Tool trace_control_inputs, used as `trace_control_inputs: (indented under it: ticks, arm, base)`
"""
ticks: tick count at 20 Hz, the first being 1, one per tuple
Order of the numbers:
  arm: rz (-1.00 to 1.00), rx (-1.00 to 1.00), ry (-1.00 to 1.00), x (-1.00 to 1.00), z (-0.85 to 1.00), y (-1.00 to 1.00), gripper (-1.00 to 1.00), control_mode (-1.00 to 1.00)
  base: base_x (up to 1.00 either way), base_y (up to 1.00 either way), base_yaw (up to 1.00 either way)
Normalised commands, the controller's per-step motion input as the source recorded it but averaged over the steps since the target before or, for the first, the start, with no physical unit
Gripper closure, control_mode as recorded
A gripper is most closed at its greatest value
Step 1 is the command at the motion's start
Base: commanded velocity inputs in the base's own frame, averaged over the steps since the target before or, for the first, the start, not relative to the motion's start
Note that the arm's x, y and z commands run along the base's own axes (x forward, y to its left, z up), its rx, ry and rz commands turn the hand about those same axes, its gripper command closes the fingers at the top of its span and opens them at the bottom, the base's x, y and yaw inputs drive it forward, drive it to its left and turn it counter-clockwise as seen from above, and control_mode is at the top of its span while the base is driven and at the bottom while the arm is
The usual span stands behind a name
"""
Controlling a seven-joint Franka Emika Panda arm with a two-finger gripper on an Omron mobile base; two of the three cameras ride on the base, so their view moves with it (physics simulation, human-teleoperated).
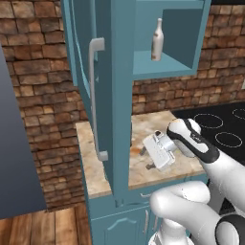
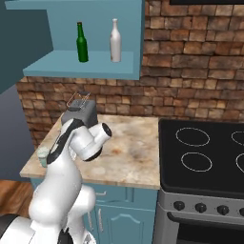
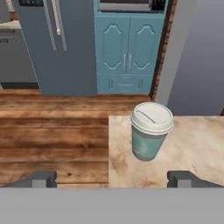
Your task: Sort all alcoholic drinks to one cabinet, and non-alcoholic drinks to the other.
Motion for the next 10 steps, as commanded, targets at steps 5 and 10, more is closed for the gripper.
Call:
trace_control_inputs:
  ticks: [5,10]
  arm:
    - [0.0,0.06,0.02,0.0,-0.18,0.45,-1.0,-1.0]
    - [0.0,0.09,0.0,0.0,-0.26,0.46,-1.0,-1.0]
  base:
    - [0.0,0.0,0.0]
    - [0.0,0.0,0.0]
